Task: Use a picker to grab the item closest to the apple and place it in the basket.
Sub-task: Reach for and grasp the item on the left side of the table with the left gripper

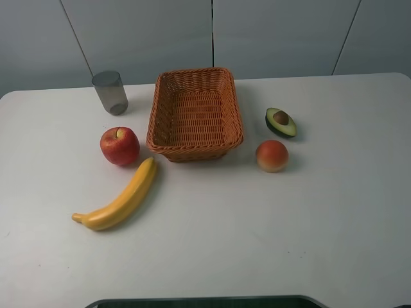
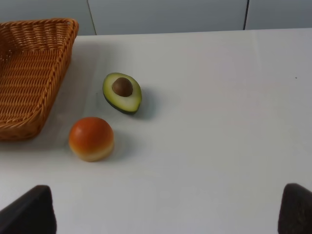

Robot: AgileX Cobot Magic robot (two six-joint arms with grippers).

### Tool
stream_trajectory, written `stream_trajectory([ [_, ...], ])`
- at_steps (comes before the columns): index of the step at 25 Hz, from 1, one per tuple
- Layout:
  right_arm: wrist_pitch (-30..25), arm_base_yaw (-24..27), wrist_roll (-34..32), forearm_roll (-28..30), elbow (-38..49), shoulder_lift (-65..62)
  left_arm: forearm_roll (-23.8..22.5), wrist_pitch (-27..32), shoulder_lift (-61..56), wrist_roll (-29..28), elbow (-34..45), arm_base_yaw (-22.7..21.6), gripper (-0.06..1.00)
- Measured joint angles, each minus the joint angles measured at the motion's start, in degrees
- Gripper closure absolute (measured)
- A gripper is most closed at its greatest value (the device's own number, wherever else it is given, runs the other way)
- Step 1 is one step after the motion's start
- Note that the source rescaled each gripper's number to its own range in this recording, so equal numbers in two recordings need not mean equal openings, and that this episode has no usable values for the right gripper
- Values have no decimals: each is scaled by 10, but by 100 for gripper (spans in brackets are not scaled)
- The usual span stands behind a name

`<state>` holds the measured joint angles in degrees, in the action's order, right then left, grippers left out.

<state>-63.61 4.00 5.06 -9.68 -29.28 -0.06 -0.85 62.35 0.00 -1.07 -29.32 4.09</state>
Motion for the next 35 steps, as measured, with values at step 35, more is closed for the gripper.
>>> stream_trajectory([
  [35, 0, 0, 0, 0, 0, 0, 14, 0, 8, 34, 0, 0, -4],
])
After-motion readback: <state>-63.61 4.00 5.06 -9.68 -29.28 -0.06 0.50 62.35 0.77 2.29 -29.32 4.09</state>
